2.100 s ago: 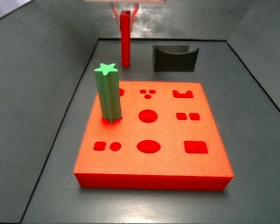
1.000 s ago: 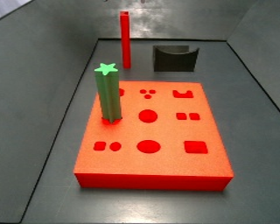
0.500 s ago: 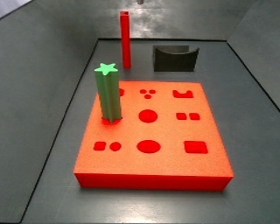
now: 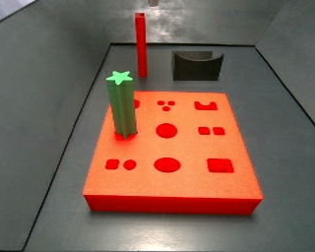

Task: Pick up the arch object. Move up. Place the arch object on the fixture. Regrasp the arch object. Rotate the arch object. Move to above the board. Insert the arch object.
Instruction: Rotate the arch object.

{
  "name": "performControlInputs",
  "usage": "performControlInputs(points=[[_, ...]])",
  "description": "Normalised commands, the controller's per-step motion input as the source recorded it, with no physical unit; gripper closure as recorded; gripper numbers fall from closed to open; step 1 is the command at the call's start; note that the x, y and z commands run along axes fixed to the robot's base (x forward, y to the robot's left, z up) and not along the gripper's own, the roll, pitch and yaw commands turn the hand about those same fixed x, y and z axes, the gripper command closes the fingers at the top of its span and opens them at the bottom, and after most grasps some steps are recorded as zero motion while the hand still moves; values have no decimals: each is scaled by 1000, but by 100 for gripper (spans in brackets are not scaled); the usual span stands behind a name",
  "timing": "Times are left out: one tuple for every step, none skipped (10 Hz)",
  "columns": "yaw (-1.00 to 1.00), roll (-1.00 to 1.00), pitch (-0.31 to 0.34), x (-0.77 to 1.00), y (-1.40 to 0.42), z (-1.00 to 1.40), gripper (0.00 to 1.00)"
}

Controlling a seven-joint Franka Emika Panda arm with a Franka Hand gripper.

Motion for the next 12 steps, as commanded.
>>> performControlInputs(points=[[-1000, 0, 19, 20, 24, -9, 0], [-1000, 0, 21, 20, 24, -9, 0], [-1000, 0, 24, 20, 23, -9, 0], [-1000, 0, 27, 20, 23, -9, 0], [-1000, 0, 30, 20, 23, -9, 0], [-1000, -1, 37, 20, 23, -9, 0], [-1000, -1, 43, 20, 23, -9, 0], [-951, -1, 56, 20, 23, -9, 0], [-708, -1, 56, 21, 22, -9, 0], [-415, -1, 55, 21, 22, -8, 0], [-312, -1, 55, 22, 22, -7, 0], [-178, -1, 54, 0, 0, -1000, 0]])
